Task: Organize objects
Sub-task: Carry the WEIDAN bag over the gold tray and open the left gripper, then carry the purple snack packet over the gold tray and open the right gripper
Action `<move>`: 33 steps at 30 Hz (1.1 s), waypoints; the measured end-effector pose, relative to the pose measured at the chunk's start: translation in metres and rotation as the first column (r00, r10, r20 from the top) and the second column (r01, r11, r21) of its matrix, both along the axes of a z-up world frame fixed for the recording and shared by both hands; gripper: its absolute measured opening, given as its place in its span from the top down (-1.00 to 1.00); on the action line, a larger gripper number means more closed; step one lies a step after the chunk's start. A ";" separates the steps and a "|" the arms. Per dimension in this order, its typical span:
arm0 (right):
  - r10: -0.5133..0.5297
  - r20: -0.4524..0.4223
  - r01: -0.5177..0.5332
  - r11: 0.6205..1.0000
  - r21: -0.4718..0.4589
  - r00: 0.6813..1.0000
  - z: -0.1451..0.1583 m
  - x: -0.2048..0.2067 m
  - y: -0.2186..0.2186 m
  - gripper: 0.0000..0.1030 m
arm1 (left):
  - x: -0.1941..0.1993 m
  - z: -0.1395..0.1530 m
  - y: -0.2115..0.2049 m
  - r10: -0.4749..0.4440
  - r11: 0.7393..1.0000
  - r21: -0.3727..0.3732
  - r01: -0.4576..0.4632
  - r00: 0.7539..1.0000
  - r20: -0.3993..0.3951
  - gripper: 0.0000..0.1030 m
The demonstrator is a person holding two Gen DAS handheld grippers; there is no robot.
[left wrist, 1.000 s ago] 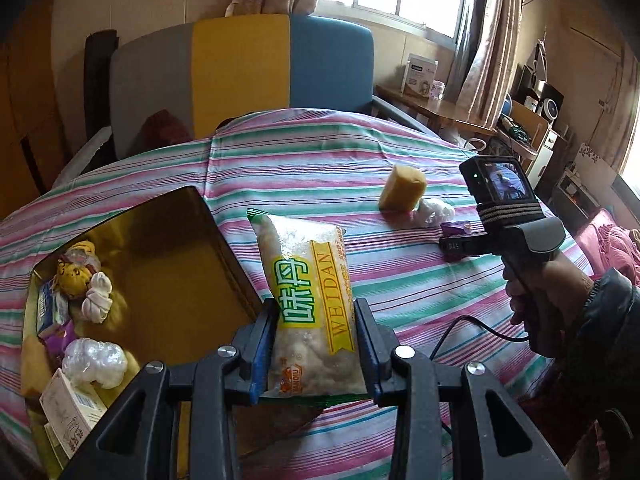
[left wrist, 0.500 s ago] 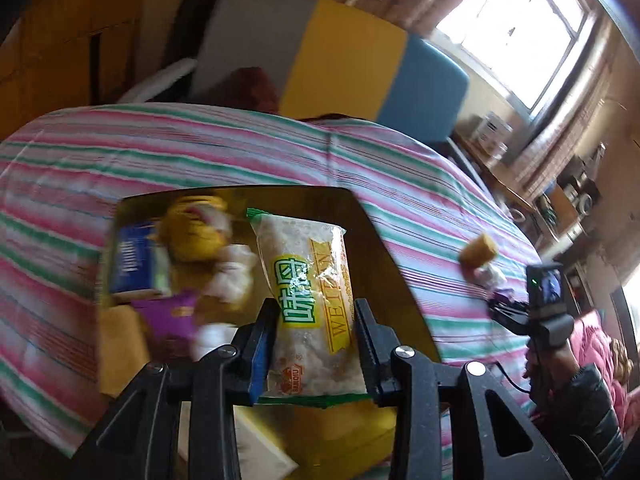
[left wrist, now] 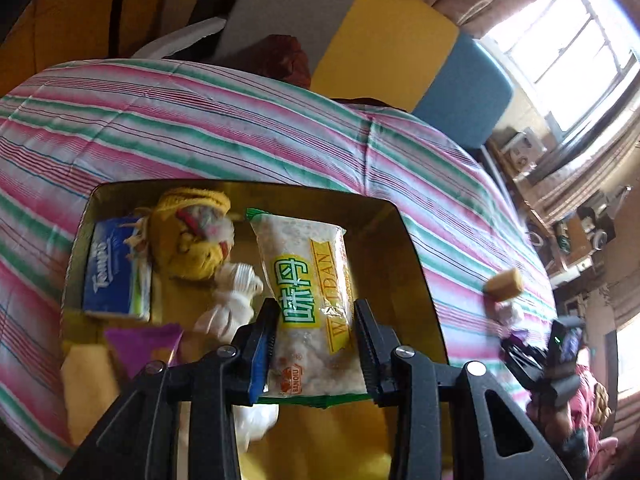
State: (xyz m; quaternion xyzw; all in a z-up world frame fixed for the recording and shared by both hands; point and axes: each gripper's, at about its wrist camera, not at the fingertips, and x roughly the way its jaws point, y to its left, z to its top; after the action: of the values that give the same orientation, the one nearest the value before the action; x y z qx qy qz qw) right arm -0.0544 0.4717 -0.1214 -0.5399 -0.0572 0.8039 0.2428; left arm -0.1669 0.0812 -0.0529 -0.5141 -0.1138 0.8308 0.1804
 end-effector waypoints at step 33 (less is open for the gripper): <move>0.069 -0.032 -0.071 0.995 -0.065 0.997 0.004 0.000 -0.017 0.37 | 0.100 0.043 -0.006 -0.102 0.959 -0.284 -0.006 0.926 -0.363 0.13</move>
State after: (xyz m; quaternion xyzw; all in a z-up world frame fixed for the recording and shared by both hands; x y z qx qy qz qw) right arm -0.0547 0.4547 -0.1175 -0.5333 -0.0460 0.8213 0.1973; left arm -0.0671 0.0747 -0.0100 -0.3695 0.0540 0.9163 0.1445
